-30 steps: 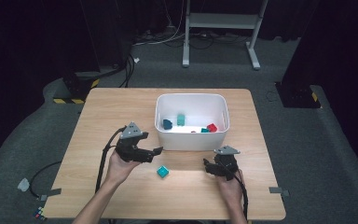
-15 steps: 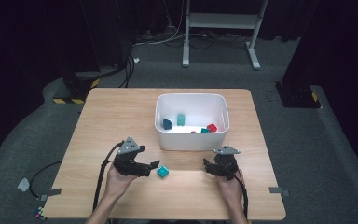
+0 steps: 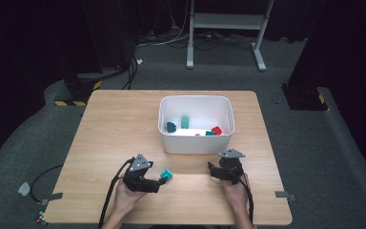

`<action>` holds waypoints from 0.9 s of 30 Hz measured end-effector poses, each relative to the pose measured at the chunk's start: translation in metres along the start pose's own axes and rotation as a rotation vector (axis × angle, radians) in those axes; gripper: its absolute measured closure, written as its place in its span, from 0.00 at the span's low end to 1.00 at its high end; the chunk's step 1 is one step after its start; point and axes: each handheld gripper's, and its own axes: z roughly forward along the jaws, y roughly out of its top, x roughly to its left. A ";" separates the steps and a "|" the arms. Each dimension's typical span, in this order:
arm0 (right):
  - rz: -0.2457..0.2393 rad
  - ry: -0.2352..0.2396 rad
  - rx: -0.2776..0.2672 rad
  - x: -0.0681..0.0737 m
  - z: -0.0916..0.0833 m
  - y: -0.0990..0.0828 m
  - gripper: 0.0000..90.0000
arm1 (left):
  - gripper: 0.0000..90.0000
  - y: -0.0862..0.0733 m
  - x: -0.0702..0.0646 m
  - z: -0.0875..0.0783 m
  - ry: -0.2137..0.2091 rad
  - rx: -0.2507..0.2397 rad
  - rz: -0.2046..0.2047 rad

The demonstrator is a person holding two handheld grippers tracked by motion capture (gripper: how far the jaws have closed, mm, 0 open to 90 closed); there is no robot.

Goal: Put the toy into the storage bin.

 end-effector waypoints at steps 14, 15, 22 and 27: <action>0.000 0.000 0.000 0.000 0.000 0.000 0.34 | 0.30 -0.012 -0.006 0.033 0.053 0.072 0.038; 0.000 0.000 0.000 0.000 0.000 0.000 0.34 | 0.32 -0.012 -0.006 0.034 0.056 0.078 0.042; 0.000 0.000 0.000 0.000 0.000 0.000 0.34 | 0.43 -0.014 -0.007 0.035 0.089 0.061 0.043; 0.000 0.000 0.000 0.000 0.000 0.000 0.34 | 0.54 -0.015 -0.008 0.034 0.076 0.047 0.061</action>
